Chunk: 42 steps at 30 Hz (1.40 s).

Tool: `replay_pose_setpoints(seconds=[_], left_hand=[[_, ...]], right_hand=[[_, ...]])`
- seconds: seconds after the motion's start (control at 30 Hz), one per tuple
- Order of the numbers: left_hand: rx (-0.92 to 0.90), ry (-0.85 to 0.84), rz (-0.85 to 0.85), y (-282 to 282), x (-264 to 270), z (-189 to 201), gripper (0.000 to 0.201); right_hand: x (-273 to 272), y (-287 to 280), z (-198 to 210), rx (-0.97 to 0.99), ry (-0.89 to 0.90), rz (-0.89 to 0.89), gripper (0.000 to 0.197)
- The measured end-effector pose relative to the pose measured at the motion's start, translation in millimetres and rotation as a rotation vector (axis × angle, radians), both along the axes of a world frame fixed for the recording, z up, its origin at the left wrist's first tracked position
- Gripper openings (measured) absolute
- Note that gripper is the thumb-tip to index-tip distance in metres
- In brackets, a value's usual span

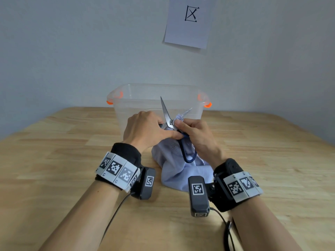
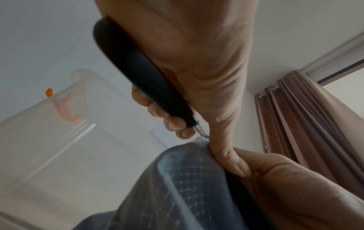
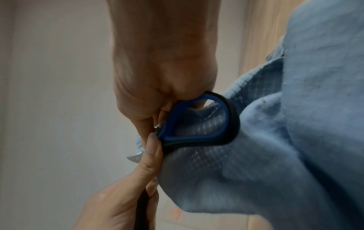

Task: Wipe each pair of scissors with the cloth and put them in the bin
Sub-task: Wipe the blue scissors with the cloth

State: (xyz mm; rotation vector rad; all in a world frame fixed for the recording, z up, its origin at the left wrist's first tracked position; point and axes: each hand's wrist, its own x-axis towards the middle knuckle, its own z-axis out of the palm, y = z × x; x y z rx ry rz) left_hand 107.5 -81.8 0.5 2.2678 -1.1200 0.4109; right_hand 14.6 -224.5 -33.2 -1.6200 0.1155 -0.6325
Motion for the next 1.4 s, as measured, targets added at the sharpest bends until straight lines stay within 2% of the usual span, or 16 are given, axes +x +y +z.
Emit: replay_pose_setpoints(seconds=[0.17, 0.37, 0.47, 0.77, 0.87, 1.03, 1.13, 1.3, 1.4], left_hand=[[-0.018, 0.034, -0.026, -1.2, 1.6, -0.5, 0.082], [0.024, -0.032, -0.016, -2.9, -6.0, -0.5, 0.072], [0.024, -0.021, -0.002, -2.4, -5.6, -0.8, 0.074], [0.012, 0.071, -0.009, -1.3, 3.8, -2.4, 0.08], [0.011, 0.063, -0.02, -2.1, 1.6, -2.1, 0.08], [0.03, -0.002, -0.022, -4.3, -3.5, -1.6, 0.078], [-0.001, 0.022, -0.021, -2.0, -1.5, -1.8, 0.08], [-0.02, 0.062, -0.02, -0.8, 3.9, -1.5, 0.08], [-0.018, 0.07, -0.033, -1.8, 4.2, -3.3, 0.079]], right_hand=[[-4.4, -1.8, 2.2, 0.101, -0.014, 0.049, 0.032], [3.4, 5.8, -3.6, 0.203, -0.013, -0.066, 0.035], [8.7, 6.7, -6.1, 0.189, -0.008, -0.103, 0.039], [1.9, 0.0, -9.0, 0.279, -0.02, 0.111, 0.019], [2.0, 1.2, -8.7, 0.309, -0.017, 0.077, 0.025], [10.0, 2.6, -9.8, 0.253, 0.028, -0.102, 0.05], [14.3, 5.5, -10.4, 0.26, -0.01, -0.081, 0.06], [5.7, 0.4, -10.3, 0.303, -0.03, 0.093, 0.021], [2.5, 1.2, -10.8, 0.369, -0.032, 0.159, 0.017]])
